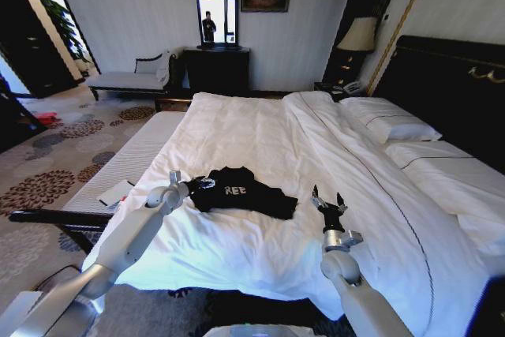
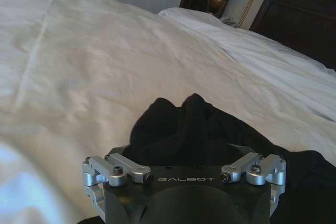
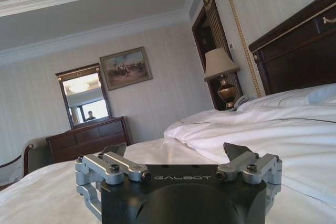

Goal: Fold the clothes on the bed.

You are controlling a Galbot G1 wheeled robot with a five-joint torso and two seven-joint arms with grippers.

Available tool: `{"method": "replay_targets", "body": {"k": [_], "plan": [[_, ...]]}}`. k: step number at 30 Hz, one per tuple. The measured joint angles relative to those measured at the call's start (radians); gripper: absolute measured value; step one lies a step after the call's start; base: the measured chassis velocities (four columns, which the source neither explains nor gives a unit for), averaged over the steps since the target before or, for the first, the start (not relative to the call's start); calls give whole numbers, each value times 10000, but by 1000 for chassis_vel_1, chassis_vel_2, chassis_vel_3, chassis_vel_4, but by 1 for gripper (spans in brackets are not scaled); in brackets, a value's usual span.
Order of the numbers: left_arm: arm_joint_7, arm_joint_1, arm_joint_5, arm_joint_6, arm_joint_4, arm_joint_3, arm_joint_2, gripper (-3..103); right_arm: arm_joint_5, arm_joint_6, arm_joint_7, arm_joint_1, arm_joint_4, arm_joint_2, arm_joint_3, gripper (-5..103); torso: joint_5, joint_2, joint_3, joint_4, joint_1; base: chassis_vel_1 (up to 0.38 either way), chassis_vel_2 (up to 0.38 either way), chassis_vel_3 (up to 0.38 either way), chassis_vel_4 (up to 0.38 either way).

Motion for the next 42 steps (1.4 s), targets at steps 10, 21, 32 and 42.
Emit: {"method": "replay_targets", "body": {"k": [10,21,32,42], "plan": [[-134,-119,-127,115,218,0,-265,82,7,2,40,-38,16,-81,125,100,-1,-1,0,-1,0,0,0,0,0],[-223,12,-272,159,122,-92,-186,39,7,4,89,32,-22,-50,110,100,0,0,0,0,0,0,0,0,0],[-268,40,-285,137,110,-534,-146,3,32,-39,300,276,-76,-133,-6,100,-2,0,0,-3,0,0,0,0,0],[-355,433,-464,102,-331,-1504,391,2,947,-785,921,962,264,-774,-965,100,-2,0,0,1,0,0,0,0,0]]}}
